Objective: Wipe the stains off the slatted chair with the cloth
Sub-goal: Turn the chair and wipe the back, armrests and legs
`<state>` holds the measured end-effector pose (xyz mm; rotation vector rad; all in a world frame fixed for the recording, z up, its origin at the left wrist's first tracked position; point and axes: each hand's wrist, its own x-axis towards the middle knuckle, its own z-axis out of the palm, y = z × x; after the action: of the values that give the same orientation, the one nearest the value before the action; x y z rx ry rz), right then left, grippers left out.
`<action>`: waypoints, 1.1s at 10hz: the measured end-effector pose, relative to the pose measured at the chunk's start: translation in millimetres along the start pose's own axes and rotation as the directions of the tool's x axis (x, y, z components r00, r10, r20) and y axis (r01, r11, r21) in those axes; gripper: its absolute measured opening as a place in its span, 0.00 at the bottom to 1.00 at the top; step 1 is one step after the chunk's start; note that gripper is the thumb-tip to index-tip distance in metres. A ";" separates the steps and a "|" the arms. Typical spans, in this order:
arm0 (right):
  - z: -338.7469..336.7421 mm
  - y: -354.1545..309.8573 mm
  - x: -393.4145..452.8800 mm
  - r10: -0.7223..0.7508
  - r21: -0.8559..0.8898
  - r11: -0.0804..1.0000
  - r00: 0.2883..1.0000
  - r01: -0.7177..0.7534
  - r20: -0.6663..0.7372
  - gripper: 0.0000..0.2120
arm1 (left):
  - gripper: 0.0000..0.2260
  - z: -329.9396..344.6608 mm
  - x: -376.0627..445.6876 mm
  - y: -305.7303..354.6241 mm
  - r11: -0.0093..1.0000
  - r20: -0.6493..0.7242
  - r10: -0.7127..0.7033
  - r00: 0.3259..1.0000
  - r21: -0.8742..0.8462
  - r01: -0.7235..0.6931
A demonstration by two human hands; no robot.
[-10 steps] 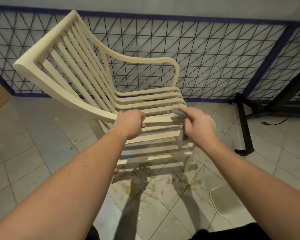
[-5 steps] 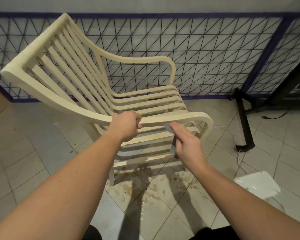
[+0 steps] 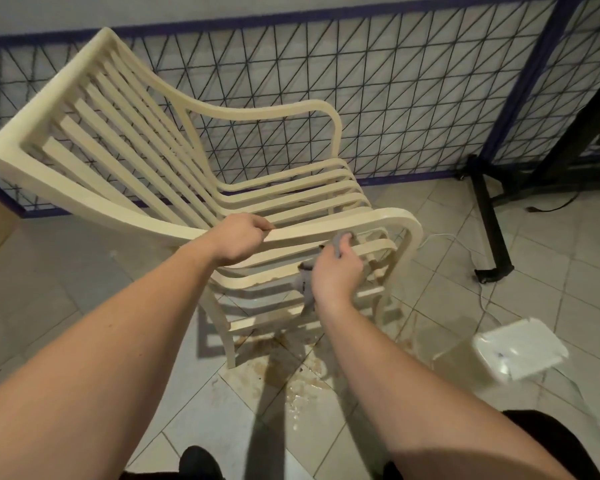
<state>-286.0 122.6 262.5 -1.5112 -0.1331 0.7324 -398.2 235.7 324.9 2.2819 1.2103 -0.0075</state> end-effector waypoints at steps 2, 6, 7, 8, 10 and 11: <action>8.5 16.7 -20.7 0.001 -0.047 0.999 1.000 -0.002 -0.019 0.21 | 0.20 -3.6 0.7 3.7 1.000 0.004 0.012 1.000 -0.015 -0.012; 39.4 39.7 -44.2 -0.256 -0.278 0.909 0.942 0.310 0.215 0.24 | 0.14 -7.4 4.8 4.3 0.949 0.008 -0.145 0.989 -0.282 0.141; 30.6 46.8 -49.0 -0.165 -0.258 0.928 0.915 0.270 0.367 0.23 | 0.14 -7.4 7.6 2.3 0.949 0.011 -0.152 0.988 -0.279 0.149; -11.3 36.7 -39.0 -0.060 -0.206 0.970 0.951 0.127 0.303 0.21 | 0.16 -6.0 4.4 3.2 0.977 0.021 -0.079 0.997 -0.195 0.082; -95.9 -9.7 6.7 -0.327 -0.250 0.900 0.932 0.358 0.158 0.19 | 0.11 8.7 18.5 10.2 0.999 -0.026 -0.051 0.998 0.007 0.051; -116.5 -50.2 22.8 -0.472 -0.272 0.814 0.857 0.513 0.205 0.17 | 0.17 29.8 28.2 42.0 0.996 -0.055 0.068 0.996 0.066 -0.065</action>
<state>-190.7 40.3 289.8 -1.6356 -0.7506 0.3913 -342.0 224.6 312.1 2.3923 1.1779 0.0450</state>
